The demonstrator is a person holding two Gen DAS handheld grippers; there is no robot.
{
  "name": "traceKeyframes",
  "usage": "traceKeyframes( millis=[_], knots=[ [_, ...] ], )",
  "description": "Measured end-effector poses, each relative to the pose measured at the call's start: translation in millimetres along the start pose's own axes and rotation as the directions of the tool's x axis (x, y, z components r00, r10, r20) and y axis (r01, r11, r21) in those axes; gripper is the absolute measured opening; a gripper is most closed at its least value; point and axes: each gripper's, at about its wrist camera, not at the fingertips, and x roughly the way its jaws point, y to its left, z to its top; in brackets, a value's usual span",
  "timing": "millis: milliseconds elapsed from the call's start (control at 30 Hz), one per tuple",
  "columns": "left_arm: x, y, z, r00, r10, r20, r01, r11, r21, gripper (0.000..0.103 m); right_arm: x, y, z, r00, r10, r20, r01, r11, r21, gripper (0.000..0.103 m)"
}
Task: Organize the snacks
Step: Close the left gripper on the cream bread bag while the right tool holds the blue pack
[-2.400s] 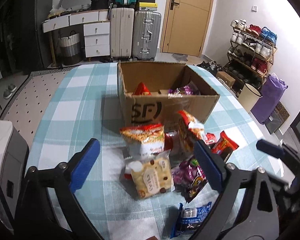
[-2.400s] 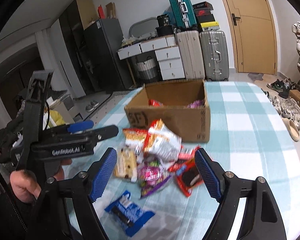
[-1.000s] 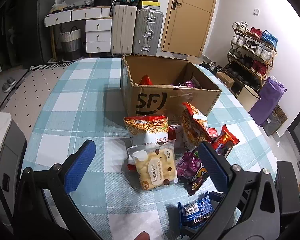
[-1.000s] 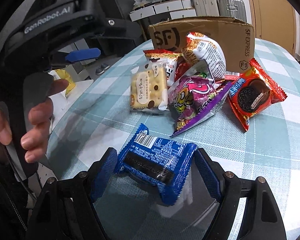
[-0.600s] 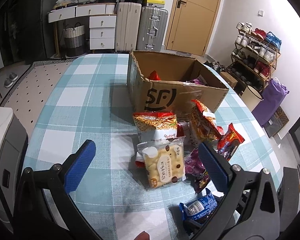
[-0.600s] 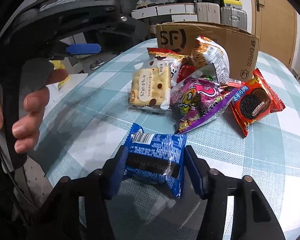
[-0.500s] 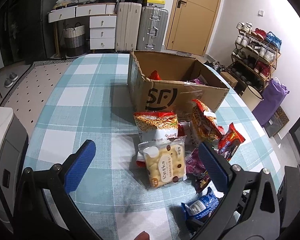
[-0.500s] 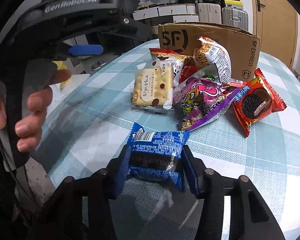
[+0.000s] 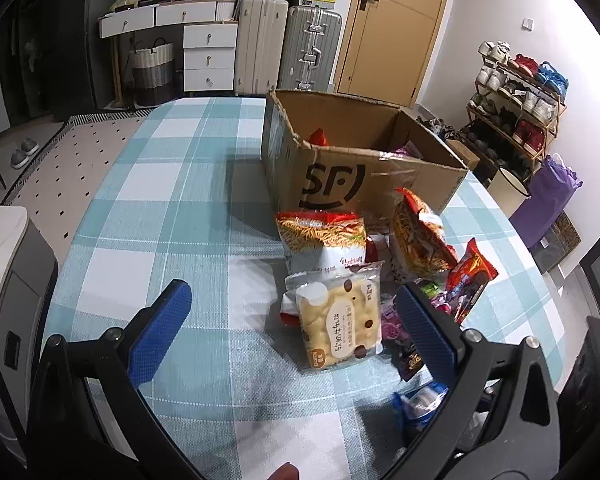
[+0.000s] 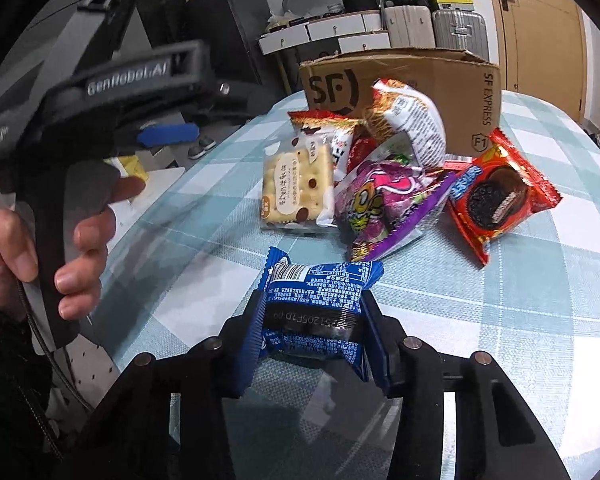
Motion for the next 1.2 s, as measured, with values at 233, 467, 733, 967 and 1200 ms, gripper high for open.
traceKeyframes(
  millis=[233, 467, 733, 967, 1200],
  knots=[
    [13.0, -3.3, -8.5, 0.999, 0.003, -0.036, -0.003, 1.000, 0.001, 0.102, -13.1, -11.6, 1.0, 1.000, -0.004, 0.023, 0.004, 1.000, 0.031, 0.046],
    [34.5, -11.4, -16.3, 0.998, 0.000, -0.067, 0.000, 1.000, 0.000, 0.102, -27.5, -19.8, -1.1, 0.999, -0.017, 0.036, 0.016, 0.999, 0.047, 0.046],
    [59.2, -19.6, -16.0, 0.995, 0.024, -0.095, -0.024, 1.000, 0.004, 0.102, -37.6, -32.1, -7.4, 0.999, -0.019, 0.045, 0.016, 0.997, 0.074, 0.046],
    [79.3, -18.2, -12.1, 0.992, 0.055, -0.118, -0.058, 0.998, -0.022, 0.102, -37.4, -33.2, -6.6, 0.998, -0.016, 0.057, 0.011, 0.996, 0.089, 0.046],
    [96.4, -15.6, -14.0, 0.990, 0.080, -0.119, -0.085, 0.996, -0.039, 0.101, -38.3, -36.1, -9.6, 0.998, -0.011, 0.061, 0.005, 0.995, 0.104, 0.046]
  ],
)
